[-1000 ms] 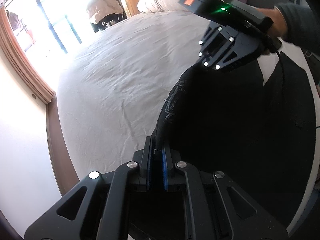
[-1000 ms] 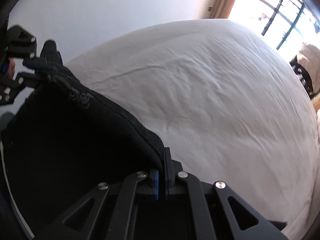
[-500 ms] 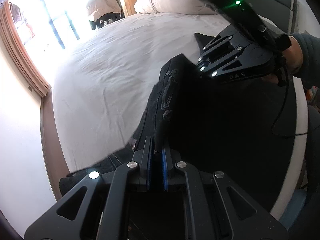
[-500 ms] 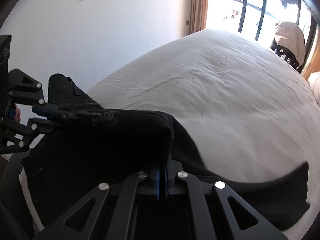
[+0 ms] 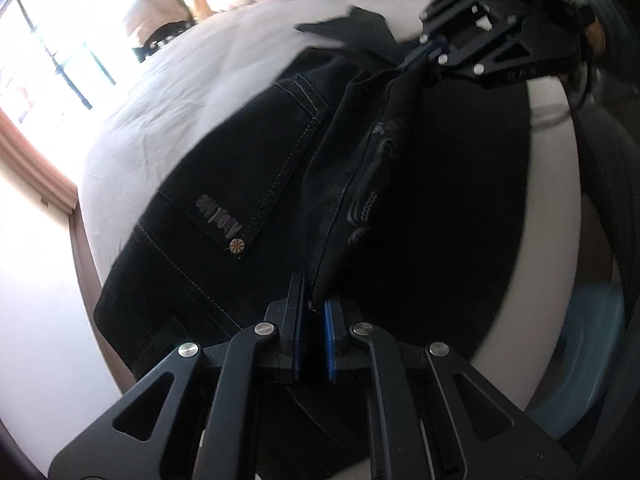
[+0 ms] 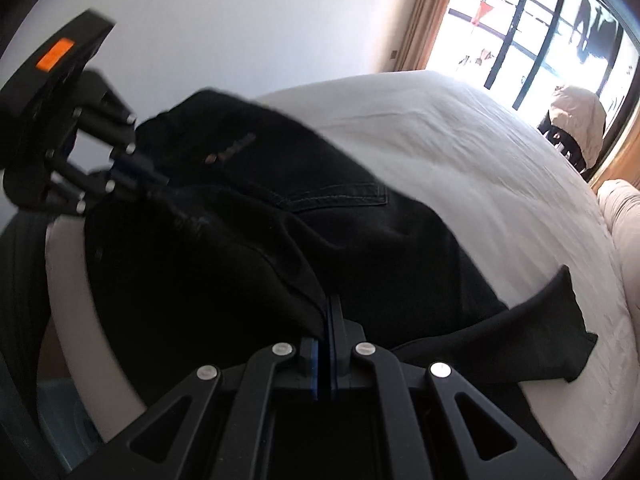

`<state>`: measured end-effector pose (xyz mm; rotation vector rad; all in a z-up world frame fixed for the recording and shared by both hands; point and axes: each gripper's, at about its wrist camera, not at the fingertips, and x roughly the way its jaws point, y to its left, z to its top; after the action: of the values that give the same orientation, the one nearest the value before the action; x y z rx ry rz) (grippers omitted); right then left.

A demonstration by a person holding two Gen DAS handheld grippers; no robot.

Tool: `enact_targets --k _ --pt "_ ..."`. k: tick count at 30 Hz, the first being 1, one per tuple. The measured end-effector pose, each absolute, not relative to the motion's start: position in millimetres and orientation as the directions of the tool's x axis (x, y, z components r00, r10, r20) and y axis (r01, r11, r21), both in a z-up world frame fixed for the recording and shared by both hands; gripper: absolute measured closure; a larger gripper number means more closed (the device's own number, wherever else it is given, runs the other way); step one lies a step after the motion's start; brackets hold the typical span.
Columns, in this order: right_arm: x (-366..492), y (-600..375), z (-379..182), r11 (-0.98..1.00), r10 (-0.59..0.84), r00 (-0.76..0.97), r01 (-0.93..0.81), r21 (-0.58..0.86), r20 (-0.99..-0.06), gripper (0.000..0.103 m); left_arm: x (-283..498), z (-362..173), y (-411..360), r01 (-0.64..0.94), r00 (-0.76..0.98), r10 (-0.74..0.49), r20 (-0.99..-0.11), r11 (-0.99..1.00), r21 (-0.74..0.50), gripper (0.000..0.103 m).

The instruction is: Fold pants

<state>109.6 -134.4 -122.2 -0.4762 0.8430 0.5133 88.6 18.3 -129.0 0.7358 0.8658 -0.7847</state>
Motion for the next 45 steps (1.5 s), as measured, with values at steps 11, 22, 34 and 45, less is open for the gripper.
enact_targets --k 11,22,34,45 --pt "54 -104 -159 0.687 0.138 0.584 -0.639 -0.347 -0.800 0.099 61 -142 32 0.875 0.420 -0.254 -0.871 0.367 0.315 0.096" --pt "45 -95 -173 0.657 0.083 0.597 -0.635 -0.407 -0.798 0.099 45 -150 34 0.884 0.421 -0.251 -0.872 0.329 0.333 0.096" --pt "33 -84 -197 0.644 0.050 0.593 -0.634 -0.428 -0.804 0.099 58 -160 36 0.883 0.418 -0.237 -0.877 0.331 0.332 0.096" --pt "30 -95 -200 0.682 0.053 0.608 -0.601 -0.416 -0.792 0.094 52 -151 42 0.885 0.373 -0.270 -0.888 0.391 0.253 0.064"
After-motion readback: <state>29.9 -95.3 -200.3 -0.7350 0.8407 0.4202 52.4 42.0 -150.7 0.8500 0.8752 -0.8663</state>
